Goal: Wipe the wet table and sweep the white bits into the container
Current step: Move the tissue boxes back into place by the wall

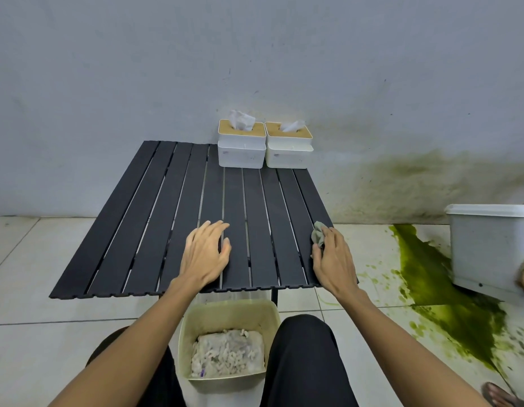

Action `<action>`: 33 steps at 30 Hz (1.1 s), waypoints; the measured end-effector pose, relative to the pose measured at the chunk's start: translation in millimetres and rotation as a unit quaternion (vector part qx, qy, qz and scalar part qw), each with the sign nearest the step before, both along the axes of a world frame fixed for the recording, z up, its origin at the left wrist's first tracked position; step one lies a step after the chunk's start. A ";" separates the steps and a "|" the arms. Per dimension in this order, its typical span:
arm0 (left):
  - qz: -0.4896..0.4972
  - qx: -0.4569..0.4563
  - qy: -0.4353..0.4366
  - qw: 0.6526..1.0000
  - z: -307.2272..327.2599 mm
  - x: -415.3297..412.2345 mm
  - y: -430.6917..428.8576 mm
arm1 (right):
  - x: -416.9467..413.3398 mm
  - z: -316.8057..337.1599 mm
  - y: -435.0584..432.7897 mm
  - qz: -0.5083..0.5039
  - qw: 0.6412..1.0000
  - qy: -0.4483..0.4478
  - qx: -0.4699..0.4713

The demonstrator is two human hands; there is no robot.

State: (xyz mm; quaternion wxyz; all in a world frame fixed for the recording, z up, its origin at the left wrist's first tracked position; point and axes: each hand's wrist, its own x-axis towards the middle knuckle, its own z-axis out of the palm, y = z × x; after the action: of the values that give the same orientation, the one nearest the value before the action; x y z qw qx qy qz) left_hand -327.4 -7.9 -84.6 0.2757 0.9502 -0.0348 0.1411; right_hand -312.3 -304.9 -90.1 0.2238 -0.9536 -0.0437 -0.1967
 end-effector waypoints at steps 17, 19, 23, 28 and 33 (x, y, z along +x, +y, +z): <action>0.015 -0.078 -0.042 0.996 49.4 36.6 18.7 | 31.3 70.2 88.7 0.062 0.993 0.053 0.084; 0.025 -0.124 -0.038 0.991 63.9 50.6 23.0 | 54.7 89.5 106.5 0.060 0.985 0.082 0.139; 0.038 -0.213 -0.010 0.976 89.8 96.6 36.9 | 116.7 118.6 130.4 0.051 0.973 0.112 0.195; 0.025 -0.211 -0.001 0.977 111.3 163.8 46.9 | 193.0 133.0 142.8 0.044 0.972 0.137 0.186; 0.013 -0.198 0.027 0.980 114.7 229.7 48.2 | 251.5 123.3 149.1 0.042 0.972 0.172 0.154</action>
State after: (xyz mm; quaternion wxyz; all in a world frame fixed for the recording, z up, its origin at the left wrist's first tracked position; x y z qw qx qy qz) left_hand -97.6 40.3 30.1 0.4572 0.8807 0.0139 0.1228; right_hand -60.9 -155.8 33.2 0.3798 -0.9247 -0.0136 -0.0245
